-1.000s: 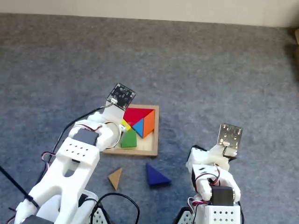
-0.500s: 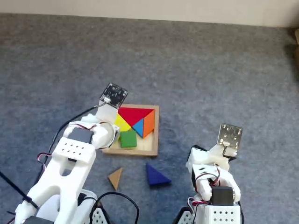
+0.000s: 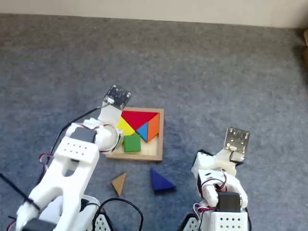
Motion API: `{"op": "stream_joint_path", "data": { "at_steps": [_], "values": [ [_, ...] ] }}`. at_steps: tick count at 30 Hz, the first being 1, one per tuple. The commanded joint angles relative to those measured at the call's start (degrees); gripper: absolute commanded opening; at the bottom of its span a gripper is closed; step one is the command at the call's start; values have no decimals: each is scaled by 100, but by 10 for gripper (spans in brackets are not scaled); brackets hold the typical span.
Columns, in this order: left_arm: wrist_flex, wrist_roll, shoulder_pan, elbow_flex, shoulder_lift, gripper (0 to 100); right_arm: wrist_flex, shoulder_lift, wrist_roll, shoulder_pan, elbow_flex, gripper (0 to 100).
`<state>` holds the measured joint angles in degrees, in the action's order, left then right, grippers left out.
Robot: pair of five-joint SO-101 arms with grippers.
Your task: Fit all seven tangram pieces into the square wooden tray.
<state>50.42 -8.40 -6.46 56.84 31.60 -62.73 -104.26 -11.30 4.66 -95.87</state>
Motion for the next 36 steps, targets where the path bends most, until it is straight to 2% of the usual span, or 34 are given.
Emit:
{"op": "stream_joint_path", "data": {
  "at_steps": [1,7,13,18,29,36],
  "values": [
    [62,62,48,-681,-699,130,127,-110,79,-40,-699,9],
    [62,62,40,-1305,-1780,130,127,-110,79,-40,-699,9],
    [62,62,-365,-1684,-2413,130,127,-110,79,-48,-699,9],
    [62,62,-418,-2070,-2905,130,127,-110,79,-48,-699,9],
    [62,35,-743,-2220,-3081,130,127,-110,79,-48,-699,9],
    [62,53,-620,-2220,-2862,127,127,-110,79,-48,-690,9]
  ]
}}
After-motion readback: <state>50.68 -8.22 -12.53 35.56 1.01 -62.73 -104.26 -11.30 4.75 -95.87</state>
